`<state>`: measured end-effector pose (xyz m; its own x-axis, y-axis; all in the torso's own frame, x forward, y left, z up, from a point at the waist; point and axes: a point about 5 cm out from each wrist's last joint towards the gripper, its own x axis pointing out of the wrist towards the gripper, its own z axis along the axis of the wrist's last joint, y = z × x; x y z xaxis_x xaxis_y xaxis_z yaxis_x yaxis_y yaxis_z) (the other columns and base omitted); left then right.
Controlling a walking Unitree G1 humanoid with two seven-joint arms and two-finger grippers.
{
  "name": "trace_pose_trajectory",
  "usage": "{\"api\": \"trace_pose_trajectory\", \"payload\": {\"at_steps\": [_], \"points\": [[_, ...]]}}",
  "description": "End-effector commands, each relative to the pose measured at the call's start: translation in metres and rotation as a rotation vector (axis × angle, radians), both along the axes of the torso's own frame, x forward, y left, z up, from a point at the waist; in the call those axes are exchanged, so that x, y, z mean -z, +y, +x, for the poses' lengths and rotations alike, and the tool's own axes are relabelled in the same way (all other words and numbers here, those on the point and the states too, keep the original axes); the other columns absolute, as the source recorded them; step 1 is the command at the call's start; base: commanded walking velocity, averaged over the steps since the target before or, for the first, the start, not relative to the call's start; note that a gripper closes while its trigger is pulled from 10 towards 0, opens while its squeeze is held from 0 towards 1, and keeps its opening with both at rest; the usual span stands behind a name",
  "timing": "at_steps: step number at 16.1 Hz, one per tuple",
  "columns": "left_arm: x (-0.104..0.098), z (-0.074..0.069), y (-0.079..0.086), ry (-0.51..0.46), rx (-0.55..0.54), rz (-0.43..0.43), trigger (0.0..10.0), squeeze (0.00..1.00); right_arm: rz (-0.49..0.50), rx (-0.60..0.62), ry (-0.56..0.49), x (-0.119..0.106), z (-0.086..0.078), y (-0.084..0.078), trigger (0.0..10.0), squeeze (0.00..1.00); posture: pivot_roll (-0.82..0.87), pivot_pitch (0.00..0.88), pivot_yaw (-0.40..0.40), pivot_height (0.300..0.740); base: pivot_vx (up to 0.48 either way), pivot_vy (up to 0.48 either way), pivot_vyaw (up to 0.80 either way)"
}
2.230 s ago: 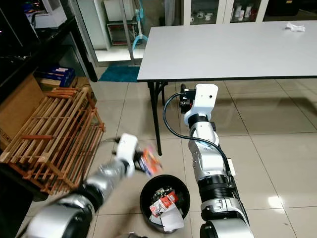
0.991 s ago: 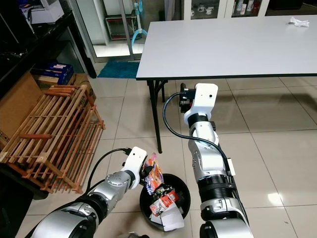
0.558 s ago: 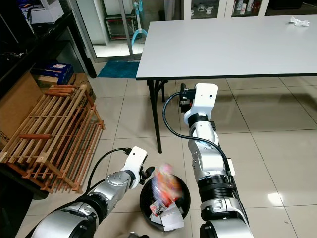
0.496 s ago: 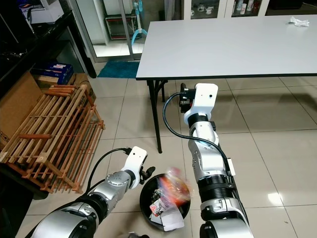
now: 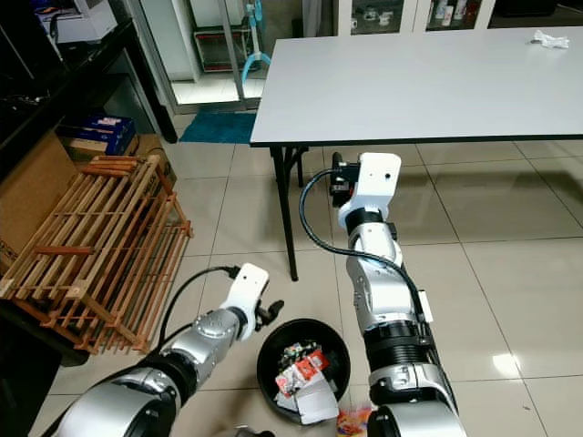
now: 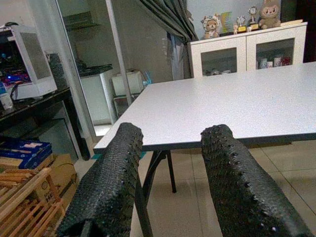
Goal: Picking trash to rubbish bin
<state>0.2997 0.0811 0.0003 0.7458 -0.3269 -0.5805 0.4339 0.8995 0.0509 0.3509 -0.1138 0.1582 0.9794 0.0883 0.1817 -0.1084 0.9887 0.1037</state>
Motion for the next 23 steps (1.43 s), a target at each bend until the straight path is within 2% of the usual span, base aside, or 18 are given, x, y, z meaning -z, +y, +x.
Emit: {"api": "trace_pose_trajectory", "payload": {"at_steps": [1,4,8,10,11,12,16,17,21,23], "points": [[-0.008,0.009,0.007,-0.043,-0.038,-0.004,10.0,0.0,0.008,0.001,-0.004,-0.002,-0.001,0.001,10.0,0.0,-0.05,0.0,0.111,0.74,0.0,0.0,0.0],[-0.018,0.018,0.012,-0.089,-0.074,-0.04,10.0,0.0,0.007,-0.001,-0.003,-0.002,-0.001,0.001,10.0,0.0,-0.05,0.0,0.113,0.74,0.0,0.0,0.0],[-0.04,0.037,0.032,-0.214,-0.206,-0.08,10.0,0.0,0.008,0.001,-0.002,-0.001,-0.001,0.002,10.0,0.0,-0.05,0.0,0.118,0.74,0.0,0.0,0.0],[-0.062,0.048,0.047,-0.365,-0.268,-0.084,10.0,0.0,0.008,0.003,0.001,0.001,-0.002,0.002,10.0,0.0,-0.04,0.0,0.123,0.74,0.0,0.0,0.0],[-0.067,0.05,0.049,-0.41,-0.272,-0.082,10.0,0.0,0.008,0.004,0.002,0.002,-0.002,0.002,10.0,0.0,-0.04,0.0,0.124,0.74,0.0,0.0,0.0],[-0.078,0.053,0.052,-0.501,-0.272,-0.075,10.0,0.0,0.009,0.006,0.005,0.002,-0.002,0.002,10.0,0.0,-0.04,0.0,0.126,0.74,0.0,0.0,0.0],[-0.103,0.053,0.057,-0.711,-0.303,-0.08,10.0,0.0,0.014,0.008,0.003,0.003,-0.002,0.002,10.0,0.0,-0.03,0.0,0.119,0.74,0.0,0.0,0.0],[-0.104,0.053,0.058,-0.729,-0.311,-0.076,10.0,0.0,0.015,0.009,0.002,0.003,-0.002,0.002,10.0,0.0,-0.03,0.0,0.119,0.74,0.0,0.0,0.0],[-0.123,0.055,0.078,-0.817,-0.463,-0.127,10.0,0.0,0.038,0.025,-0.018,-0.001,-0.002,-0.001,10.0,0.0,-0.02,0.0,0.116,0.74,0.0,0.0,0.0],[-0.125,0.055,0.079,-0.831,-0.468,-0.131,10.0,0.0,0.037,0.027,-0.02,-0.001,-0.003,-0.001,10.0,0.0,-0.03,0.0,0.12,0.74,0.0,0.0,0.0]]}}
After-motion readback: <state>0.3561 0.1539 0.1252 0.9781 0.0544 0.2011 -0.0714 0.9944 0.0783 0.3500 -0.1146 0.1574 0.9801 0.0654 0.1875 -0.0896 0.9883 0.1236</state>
